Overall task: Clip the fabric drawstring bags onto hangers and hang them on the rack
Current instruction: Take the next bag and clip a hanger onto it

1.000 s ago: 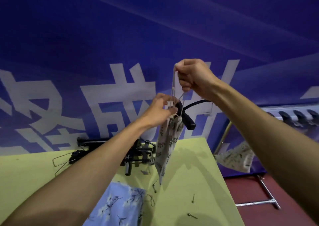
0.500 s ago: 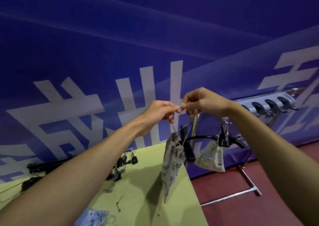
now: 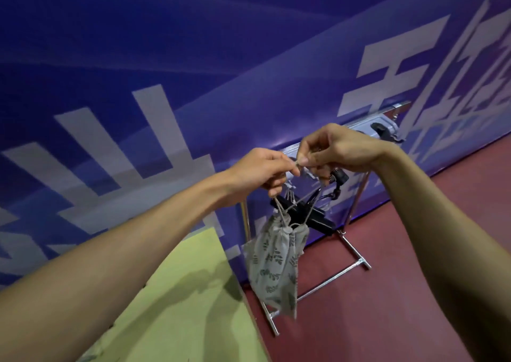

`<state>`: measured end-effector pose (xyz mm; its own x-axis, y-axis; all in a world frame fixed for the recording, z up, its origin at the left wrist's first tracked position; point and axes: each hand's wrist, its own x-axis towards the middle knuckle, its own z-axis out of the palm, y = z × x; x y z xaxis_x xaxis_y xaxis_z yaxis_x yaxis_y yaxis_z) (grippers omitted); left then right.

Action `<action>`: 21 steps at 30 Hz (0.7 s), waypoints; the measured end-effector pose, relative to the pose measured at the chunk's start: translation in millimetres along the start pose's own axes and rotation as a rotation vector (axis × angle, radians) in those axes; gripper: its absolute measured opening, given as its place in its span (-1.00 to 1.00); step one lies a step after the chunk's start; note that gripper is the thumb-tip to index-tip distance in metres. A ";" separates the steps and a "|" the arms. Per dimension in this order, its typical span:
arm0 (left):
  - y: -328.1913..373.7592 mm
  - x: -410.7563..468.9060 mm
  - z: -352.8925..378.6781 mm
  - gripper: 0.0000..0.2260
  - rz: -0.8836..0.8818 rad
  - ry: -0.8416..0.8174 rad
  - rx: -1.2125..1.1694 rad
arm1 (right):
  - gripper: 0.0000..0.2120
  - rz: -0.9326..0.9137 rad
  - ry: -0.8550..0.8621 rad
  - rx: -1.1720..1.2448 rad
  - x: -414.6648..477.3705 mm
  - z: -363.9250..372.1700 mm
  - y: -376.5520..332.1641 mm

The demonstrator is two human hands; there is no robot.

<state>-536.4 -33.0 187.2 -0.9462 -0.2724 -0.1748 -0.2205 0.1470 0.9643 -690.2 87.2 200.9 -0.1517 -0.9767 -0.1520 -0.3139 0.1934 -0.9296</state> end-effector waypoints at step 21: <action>-95.9 150.7 71.1 -0.75 -0.323 0.151 0.147 | -0.95 0.188 0.553 -0.396 51.3 -39.7 177.3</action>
<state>-674.7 -20.5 54.3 -0.7790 -0.4628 -0.4230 -0.5437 0.1627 0.8233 -790.8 75.1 41.6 -0.6577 -0.7532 -0.0079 -0.5369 0.4762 -0.6964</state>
